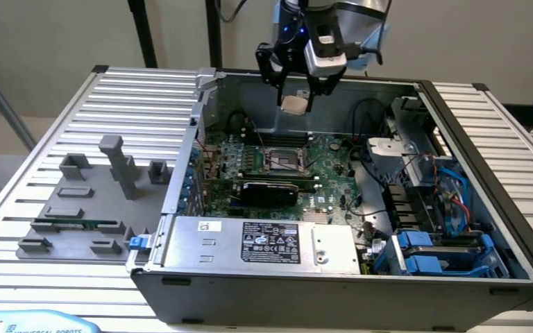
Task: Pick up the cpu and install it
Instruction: 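Place the cpu into insertion slot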
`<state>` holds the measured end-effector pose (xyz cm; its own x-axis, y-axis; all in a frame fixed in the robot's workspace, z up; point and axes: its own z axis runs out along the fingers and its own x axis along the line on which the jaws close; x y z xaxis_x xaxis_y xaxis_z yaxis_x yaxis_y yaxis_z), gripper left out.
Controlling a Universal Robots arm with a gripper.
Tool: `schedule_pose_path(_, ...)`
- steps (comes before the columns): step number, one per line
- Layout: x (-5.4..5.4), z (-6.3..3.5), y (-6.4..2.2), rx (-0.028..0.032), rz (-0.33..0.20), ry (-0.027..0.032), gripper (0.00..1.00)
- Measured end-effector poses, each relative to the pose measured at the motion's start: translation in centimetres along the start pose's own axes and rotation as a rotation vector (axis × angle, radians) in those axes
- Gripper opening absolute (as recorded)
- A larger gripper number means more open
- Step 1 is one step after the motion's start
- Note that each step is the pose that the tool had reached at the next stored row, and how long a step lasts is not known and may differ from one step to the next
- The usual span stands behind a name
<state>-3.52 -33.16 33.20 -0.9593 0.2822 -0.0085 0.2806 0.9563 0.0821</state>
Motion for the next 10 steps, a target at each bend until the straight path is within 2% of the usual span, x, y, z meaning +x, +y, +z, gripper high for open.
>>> schedule_pose_path(10, 0.00, 0.63, -0.05, 0.0017, 0.181, -0.0143, 0.55)
